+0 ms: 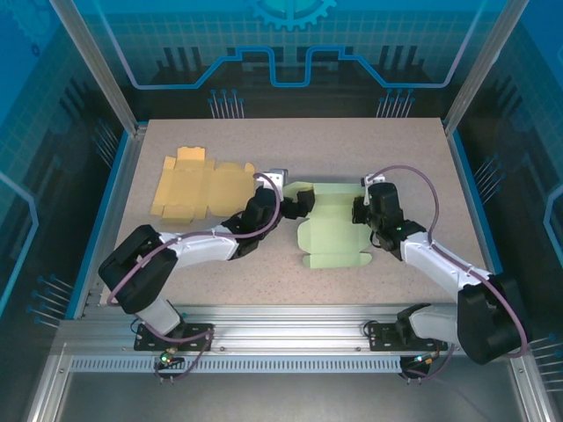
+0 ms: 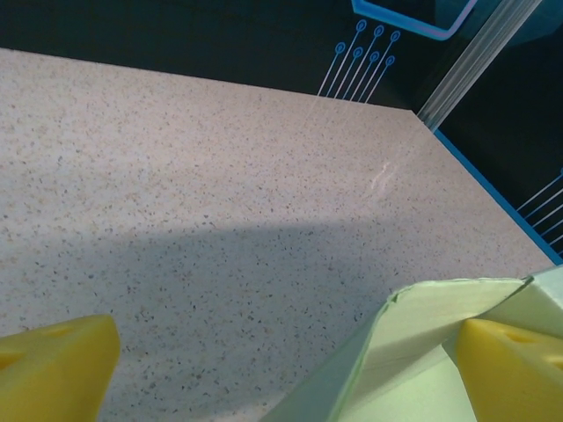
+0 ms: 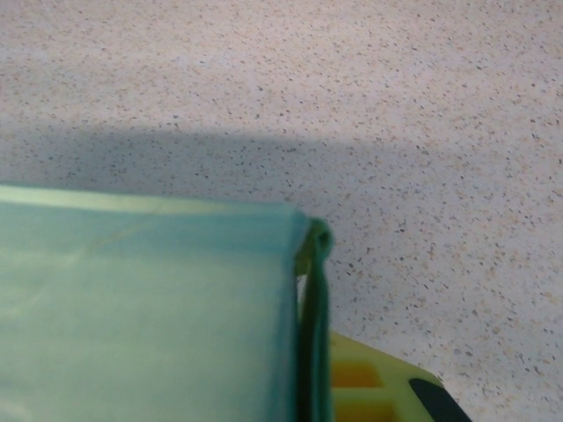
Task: Fold the paper box
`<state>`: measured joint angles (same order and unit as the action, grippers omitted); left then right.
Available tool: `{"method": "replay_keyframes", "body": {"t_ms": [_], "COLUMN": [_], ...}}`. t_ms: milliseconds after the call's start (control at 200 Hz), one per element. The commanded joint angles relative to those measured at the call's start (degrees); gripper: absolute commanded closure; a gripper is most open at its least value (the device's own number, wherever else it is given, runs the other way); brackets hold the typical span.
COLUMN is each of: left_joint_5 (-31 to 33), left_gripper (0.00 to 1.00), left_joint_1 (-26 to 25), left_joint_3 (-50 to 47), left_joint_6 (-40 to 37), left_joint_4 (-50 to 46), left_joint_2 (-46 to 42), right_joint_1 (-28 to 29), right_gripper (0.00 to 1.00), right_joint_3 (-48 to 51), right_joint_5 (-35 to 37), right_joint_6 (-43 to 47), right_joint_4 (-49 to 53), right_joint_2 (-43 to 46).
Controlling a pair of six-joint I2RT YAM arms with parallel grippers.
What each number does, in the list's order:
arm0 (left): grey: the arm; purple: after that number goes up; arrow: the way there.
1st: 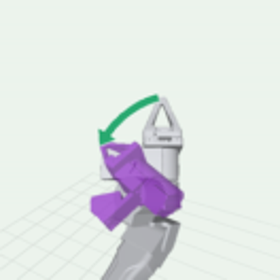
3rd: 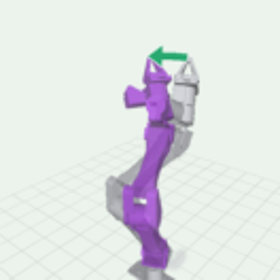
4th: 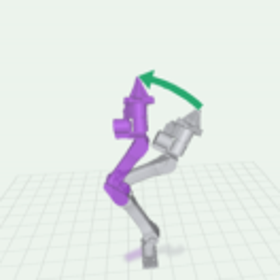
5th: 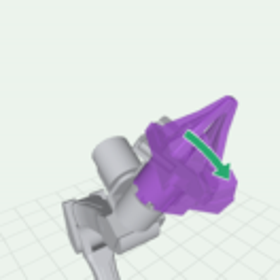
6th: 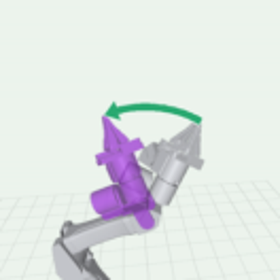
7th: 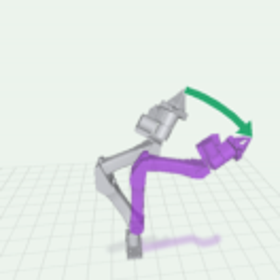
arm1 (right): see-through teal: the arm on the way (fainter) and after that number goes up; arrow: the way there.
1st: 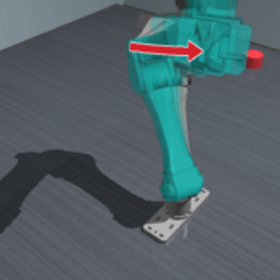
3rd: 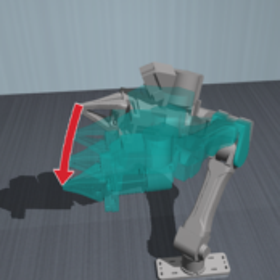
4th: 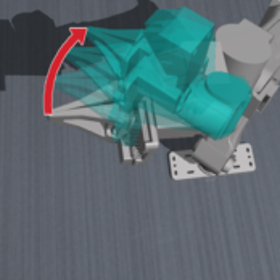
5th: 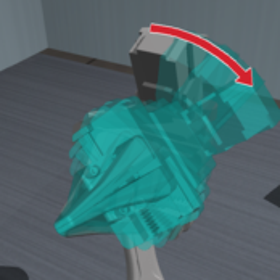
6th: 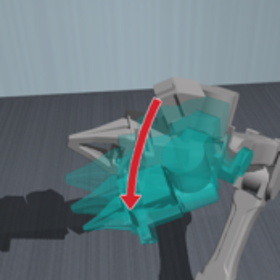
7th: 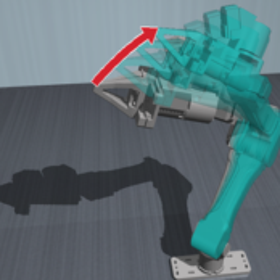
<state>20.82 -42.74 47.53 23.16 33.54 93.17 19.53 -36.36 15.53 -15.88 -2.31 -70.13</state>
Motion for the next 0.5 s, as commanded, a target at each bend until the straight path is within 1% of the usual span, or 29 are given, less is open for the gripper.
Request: {"method": "replay_keyframes", "body": {"t_ms": [0,85,175,345,410,495], "left_joint_5": [-0.8,-0.3,0.7,2.4,2.3,0.5], "left_gripper": [0.01,0.01,0.01,0.01,0.01,0.01], "left_joint_1": [-0.1,-0.1,-0.1,-0.1,-0.1,-0.1], "left_joint_3": [-1.2,-5.6,-10.8,-17.5,-19.2,-20.8], "left_joint_6": [2.6,2.9,3.6,8.6,10.4,13.3], "left_joint_4": [5.0,8.2,10.0,4.6,2.6,0.7], "left_joint_2": [0.1,-2.8,-7.2,-15.4,-17.7,-19.2], "right_joint_1": [0.5,0.5,0.5,0.5,0.5,0.5], "right_gripper": [1.00,1.00,1.00,1.00,1.00,1.00], "right_joint_3": [1.1,1.5,2.3,2.9,3.0,3.4], "right_joint_5": [-0.4,1.6,1.9,2.0,2.1,2.1], "right_joint_6": [-0.7,-1.7,-1.8,-2.1,-2.1,-2.1], "right_joint_4": [-2.4,-2.2,-2.9,-3.4,-3.4,-3.6], "right_joint_2": [1.3,2.0,2.8,3.2,3.5,3.9]}}
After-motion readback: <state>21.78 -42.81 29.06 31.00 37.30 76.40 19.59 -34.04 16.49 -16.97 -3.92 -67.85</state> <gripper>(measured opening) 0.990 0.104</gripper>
